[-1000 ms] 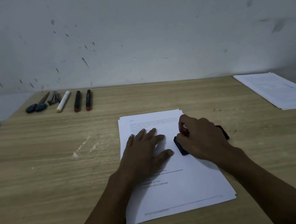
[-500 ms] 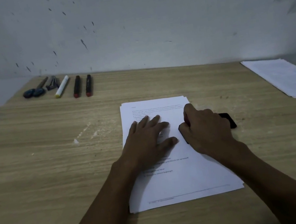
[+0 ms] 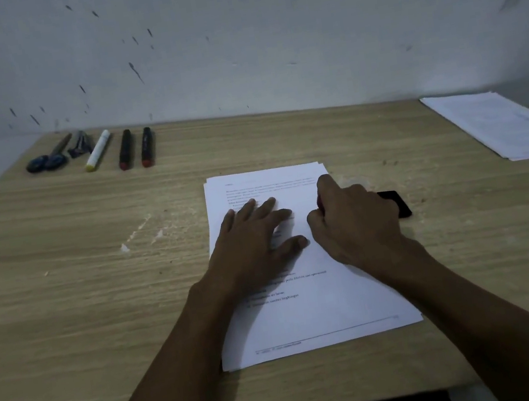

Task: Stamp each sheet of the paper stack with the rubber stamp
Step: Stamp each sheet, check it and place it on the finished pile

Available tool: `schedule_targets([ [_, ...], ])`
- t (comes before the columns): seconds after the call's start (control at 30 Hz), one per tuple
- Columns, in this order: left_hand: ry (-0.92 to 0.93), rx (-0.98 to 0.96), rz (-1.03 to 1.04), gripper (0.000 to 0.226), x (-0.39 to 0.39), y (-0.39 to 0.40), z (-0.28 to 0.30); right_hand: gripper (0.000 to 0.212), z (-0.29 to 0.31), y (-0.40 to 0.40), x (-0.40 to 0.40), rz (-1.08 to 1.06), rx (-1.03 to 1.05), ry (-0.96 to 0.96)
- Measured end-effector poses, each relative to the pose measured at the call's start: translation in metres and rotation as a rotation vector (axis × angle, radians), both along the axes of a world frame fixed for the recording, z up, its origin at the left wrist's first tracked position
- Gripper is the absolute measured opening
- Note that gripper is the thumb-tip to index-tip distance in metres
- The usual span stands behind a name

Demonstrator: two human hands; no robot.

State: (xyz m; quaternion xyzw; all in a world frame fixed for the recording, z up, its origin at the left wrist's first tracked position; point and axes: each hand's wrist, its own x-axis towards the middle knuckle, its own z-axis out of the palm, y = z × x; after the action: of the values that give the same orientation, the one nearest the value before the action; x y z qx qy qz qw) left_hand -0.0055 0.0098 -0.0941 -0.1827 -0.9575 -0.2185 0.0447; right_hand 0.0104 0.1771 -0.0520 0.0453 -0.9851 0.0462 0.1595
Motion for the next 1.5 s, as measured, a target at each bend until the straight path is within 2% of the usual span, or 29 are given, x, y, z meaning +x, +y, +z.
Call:
schedule_targets([
  [0.2,-0.001,-0.001,0.004,0.073,0.002,0.001,0.004,0.019,0.001,0.0,-0.002,0.001,-0.005,0.006],
  [0.37,-0.058,-0.028,0.001,0.063,0.003,0.002,0.014,0.014,0.01,0.003,0.001,0.028,-0.105,-0.123],
  [0.43,-0.097,-0.057,0.002,0.062,0.002,0.004,0.021,0.014,0.015,0.008,0.002,0.036,-0.206,-0.175],
  [0.5,-0.122,-0.107,0.003,0.062,0.001,0.006,0.027,0.013,0.021,0.017,0.002,0.008,-0.403,-0.199],
  [0.6,-0.174,-0.13,0.005,0.064,-0.002,0.008,0.032,0.01,0.026,0.037,-0.001,-0.032,-0.63,-0.127],
  [0.87,-0.046,0.147,0.029,0.056,0.002,0.016,0.047,0.025,0.035,0.103,-0.015,-0.255,-0.57,-0.033],
  [1.07,0.002,0.211,0.036,0.05,0.002,0.02,0.051,0.018,0.037,0.116,-0.02,-0.293,-0.563,-0.02],
  [1.5,0.075,0.253,0.069,0.046,-0.003,0.013,0.047,0.027,0.022,0.102,-0.023,-0.303,-0.432,-0.033],
])
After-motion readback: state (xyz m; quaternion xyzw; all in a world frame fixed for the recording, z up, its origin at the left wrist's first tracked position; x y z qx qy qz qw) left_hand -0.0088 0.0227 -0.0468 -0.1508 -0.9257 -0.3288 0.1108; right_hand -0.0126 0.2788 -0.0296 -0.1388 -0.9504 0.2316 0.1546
